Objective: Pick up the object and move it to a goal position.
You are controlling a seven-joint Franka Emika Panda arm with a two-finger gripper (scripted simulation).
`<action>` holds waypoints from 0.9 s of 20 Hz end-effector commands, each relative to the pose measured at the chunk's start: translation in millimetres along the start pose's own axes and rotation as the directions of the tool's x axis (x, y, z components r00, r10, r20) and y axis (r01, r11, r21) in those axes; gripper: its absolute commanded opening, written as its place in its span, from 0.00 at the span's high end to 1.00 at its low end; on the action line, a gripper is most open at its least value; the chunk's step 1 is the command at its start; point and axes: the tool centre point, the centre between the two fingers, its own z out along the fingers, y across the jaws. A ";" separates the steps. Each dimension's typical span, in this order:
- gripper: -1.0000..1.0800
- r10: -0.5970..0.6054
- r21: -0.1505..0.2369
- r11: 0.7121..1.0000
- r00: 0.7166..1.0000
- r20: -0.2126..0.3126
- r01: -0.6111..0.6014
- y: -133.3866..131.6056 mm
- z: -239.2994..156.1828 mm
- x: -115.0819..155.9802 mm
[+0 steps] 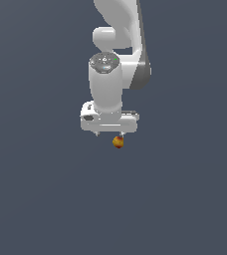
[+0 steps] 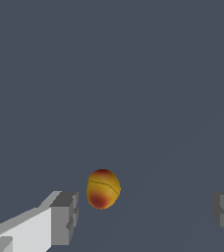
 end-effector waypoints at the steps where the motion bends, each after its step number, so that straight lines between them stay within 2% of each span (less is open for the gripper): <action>1: 0.04 0.000 0.000 1.000 1.000 0.000 0.000 0.0 0.0 0.0; 4: 0.04 0.010 -0.004 1.000 1.000 -0.004 -0.010 7.1 0.0 0.8; 10: 0.04 0.054 -0.023 0.998 0.998 -0.022 -0.055 39.1 -2.6 4.6; 18: 0.04 0.046 -0.023 0.999 0.999 -0.019 -0.047 32.6 6.7 0.3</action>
